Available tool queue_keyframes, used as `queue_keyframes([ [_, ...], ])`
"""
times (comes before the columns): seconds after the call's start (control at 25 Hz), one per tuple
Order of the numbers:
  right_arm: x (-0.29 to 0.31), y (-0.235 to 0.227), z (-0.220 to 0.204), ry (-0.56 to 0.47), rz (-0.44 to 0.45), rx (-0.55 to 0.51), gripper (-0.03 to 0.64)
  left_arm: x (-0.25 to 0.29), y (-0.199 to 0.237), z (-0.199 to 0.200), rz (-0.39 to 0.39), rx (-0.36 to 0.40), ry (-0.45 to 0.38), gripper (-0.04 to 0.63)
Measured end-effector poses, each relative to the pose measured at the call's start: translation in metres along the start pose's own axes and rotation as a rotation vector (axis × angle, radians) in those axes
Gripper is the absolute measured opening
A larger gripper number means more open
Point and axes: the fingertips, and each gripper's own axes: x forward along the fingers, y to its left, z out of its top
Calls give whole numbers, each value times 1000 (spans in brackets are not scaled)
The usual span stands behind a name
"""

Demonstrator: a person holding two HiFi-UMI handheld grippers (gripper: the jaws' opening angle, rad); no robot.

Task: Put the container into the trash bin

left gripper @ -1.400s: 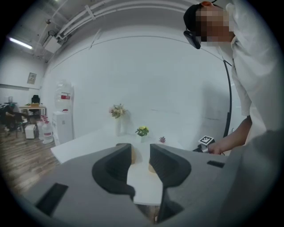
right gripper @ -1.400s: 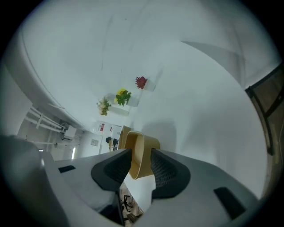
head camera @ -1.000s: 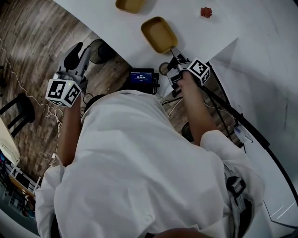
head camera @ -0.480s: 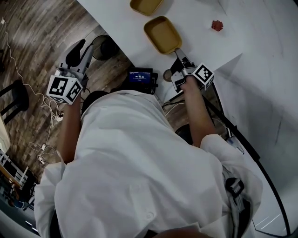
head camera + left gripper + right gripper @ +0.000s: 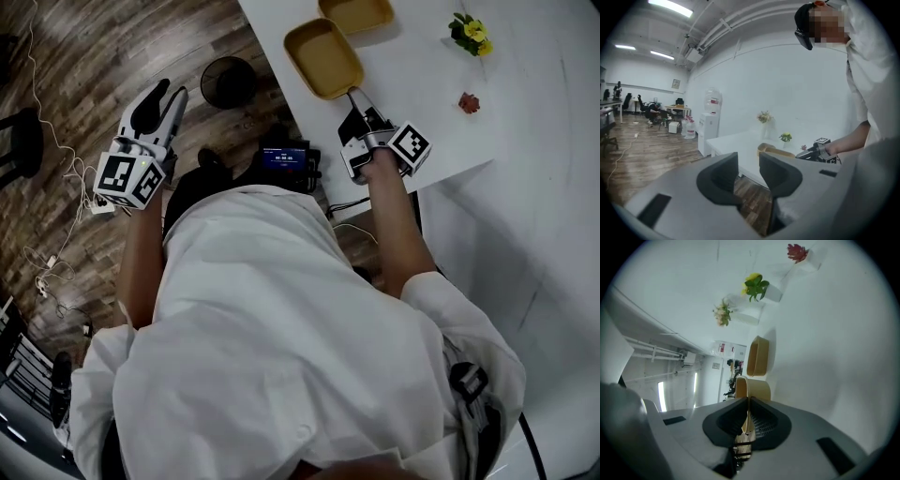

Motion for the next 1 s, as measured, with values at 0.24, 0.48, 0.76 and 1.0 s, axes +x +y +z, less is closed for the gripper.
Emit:
queue_keyframes([
  [0.24, 56, 36, -48, 54, 24, -84, 44, -53, 58, -14, 59, -51, -71, 137],
  [0.48, 116, 63, -127, 118, 18, -92, 44, -114, 128, -16, 104, -69, -115, 135],
  [0.76, 176, 46, -170, 167, 10, -84, 44, -124, 167, -52, 102, -83, -58, 135],
  [1.0, 206, 10, -222, 230, -2, -43, 43, -122, 195, -86, 56, -94, -25, 135],
])
